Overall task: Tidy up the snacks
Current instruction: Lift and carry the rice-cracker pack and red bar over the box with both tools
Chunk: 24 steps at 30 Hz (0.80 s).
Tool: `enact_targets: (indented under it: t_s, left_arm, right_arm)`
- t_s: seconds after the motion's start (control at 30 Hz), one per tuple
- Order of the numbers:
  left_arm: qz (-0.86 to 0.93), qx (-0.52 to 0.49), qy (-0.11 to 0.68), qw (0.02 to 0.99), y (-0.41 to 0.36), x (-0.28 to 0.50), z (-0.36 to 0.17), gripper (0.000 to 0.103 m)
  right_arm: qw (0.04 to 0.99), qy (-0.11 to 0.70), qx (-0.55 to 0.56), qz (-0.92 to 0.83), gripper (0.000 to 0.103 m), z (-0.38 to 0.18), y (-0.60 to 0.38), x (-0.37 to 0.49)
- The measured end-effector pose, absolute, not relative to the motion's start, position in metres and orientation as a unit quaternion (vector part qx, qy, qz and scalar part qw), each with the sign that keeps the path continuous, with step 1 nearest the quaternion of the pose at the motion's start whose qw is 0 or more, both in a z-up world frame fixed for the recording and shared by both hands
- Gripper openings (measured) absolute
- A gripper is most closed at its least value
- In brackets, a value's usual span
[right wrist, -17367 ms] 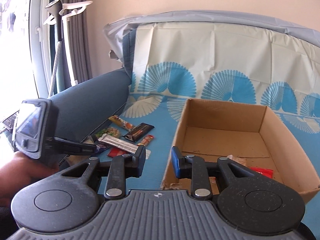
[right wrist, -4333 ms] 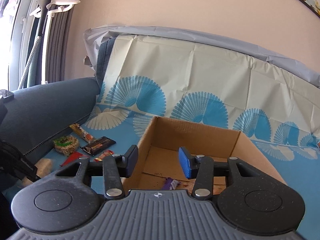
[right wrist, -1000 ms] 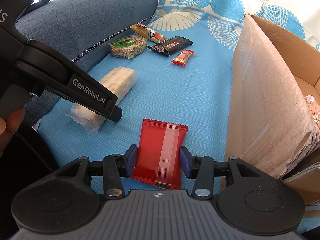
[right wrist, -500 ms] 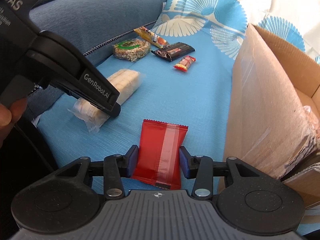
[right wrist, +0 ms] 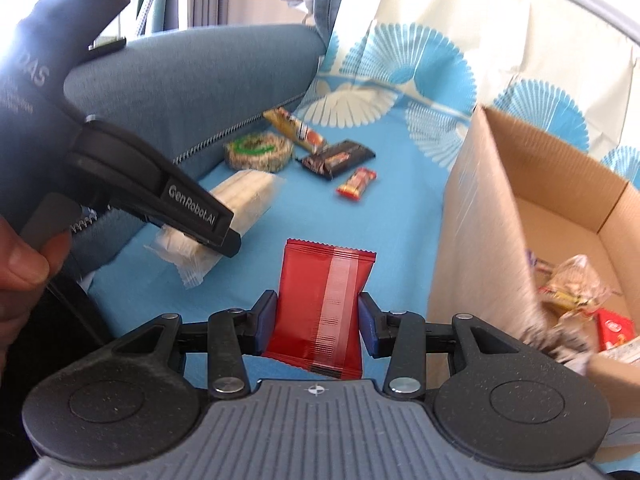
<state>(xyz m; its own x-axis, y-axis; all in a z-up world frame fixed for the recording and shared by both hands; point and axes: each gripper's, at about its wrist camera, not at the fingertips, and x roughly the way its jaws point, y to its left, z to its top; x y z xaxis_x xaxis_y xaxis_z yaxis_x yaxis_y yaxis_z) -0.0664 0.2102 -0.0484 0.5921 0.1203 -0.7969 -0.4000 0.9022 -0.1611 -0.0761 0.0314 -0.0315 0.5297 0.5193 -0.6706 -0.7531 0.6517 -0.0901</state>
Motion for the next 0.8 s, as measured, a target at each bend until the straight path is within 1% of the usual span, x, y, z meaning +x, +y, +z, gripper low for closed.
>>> enact_targets:
  t_s: [0.33,0.47,0.6,0.8]
  left_arm:
    - [0.137,-0.214,0.358,0.899,0.220,-0.089,-0.035,0.040]
    - [0.137,-0.229,0.343,0.901,0.224,-0.095,-0.031,0.040]
    - [0.141,-0.239,0.341,0.898,0.228,-0.098,-0.029,0.040]
    - [0.157,-0.230,0.359,0.891,0.226,-0.092,-0.032,0.040]
  right_arm:
    - [0.873,0.242,-0.187,0.380,0.045,0.006,0.015,-0.088]
    - [0.878,0.240,-0.179,0.374,0.045,0.009,0.006,-0.079]
    - [0.883,0.240,-0.161,0.369,0.045,0.014,0.003,-0.071]
    - [0.887,0.226,-0.134,0.379,0.045,0.023,-0.003,-0.066]
